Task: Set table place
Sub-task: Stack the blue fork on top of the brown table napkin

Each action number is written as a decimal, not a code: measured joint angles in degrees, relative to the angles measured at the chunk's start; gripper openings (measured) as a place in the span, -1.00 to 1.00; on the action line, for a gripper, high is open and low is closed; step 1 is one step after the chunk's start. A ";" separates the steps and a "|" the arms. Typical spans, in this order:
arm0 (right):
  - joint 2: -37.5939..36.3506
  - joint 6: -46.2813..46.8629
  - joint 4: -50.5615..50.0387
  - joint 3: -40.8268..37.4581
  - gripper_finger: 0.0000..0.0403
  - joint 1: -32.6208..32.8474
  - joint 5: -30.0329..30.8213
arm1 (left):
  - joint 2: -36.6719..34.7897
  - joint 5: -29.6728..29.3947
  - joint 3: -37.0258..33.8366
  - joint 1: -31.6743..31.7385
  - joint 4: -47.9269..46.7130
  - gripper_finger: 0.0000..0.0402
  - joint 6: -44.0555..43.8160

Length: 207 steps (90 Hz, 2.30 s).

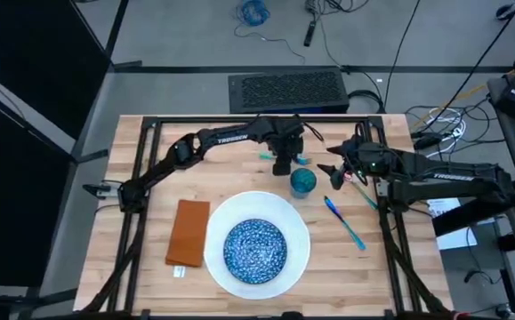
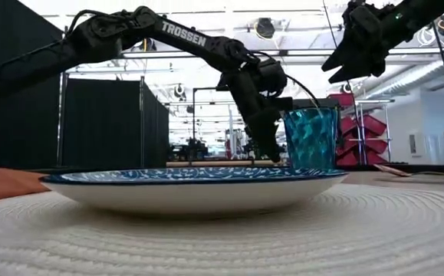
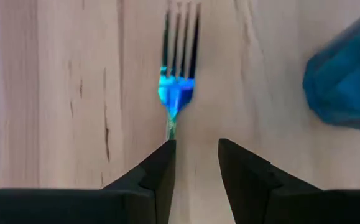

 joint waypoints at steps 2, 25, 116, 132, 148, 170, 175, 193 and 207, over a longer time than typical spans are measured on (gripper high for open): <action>0.00 0.00 0.01 0.00 0.55 0.00 0.00 | -0.19 -0.37 0.00 -0.06 -0.28 -0.47 0.13; 0.00 -0.23 -0.04 0.00 0.55 0.00 0.00 | -1.49 -2.62 0.09 -0.45 -0.78 -0.47 1.44; 0.01 -0.02 0.01 0.00 0.55 -0.02 0.00 | -1.44 10.13 0.42 1.99 4.86 -0.47 -0.57; 0.01 -0.02 -0.02 0.00 0.55 -0.02 0.00 | -1.72 10.37 0.37 1.03 7.31 -0.47 0.08; -0.01 -0.02 -0.13 0.00 0.55 -0.01 0.00 | -2.68 12.70 0.37 1.00 10.26 -0.47 -0.32; 0.01 -0.44 -0.62 0.00 0.55 -0.01 0.00 | -2.75 26.92 0.37 1.03 13.52 -0.47 -5.56; 0.01 -0.44 -0.60 0.00 0.55 -0.02 0.00 | -2.75 26.66 0.37 0.92 15.13 -0.47 -6.28; 0.01 -0.48 -0.58 0.00 0.55 0.00 0.00 | -2.76 19.84 0.37 0.94 15.68 -0.47 -7.76; 0.00 -0.68 -0.71 0.00 0.55 -0.01 -0.01 | -3.18 15.73 0.55 0.63 14.39 -0.47 -7.75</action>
